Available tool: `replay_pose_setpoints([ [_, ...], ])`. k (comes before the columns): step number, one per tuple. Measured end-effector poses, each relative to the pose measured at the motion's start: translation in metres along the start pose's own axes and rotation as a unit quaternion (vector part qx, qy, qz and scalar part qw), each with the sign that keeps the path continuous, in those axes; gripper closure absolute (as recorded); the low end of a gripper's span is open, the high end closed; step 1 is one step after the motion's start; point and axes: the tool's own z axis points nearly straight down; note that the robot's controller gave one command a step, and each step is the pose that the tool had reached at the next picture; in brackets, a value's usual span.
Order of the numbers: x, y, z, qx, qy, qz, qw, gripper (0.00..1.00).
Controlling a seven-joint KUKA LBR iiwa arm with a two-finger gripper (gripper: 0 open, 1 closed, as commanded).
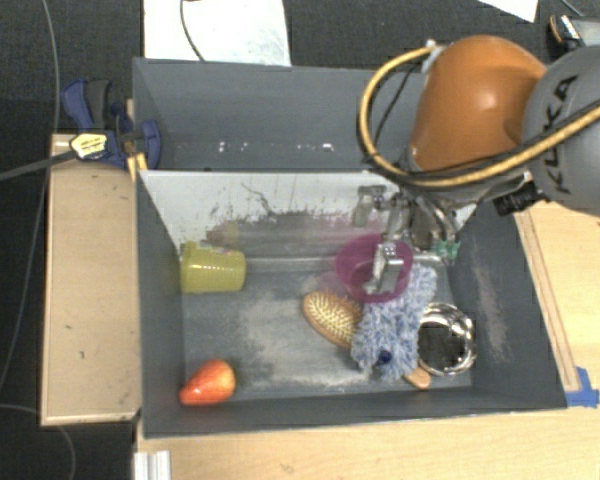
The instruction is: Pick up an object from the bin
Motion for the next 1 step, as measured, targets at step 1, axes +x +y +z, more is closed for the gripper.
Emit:
replay_pose_setpoints([
  [1, -0.0014, -0.0003, -0.0045, 0.0, -0.0041, 0.001, 1.0, 0.0],
])
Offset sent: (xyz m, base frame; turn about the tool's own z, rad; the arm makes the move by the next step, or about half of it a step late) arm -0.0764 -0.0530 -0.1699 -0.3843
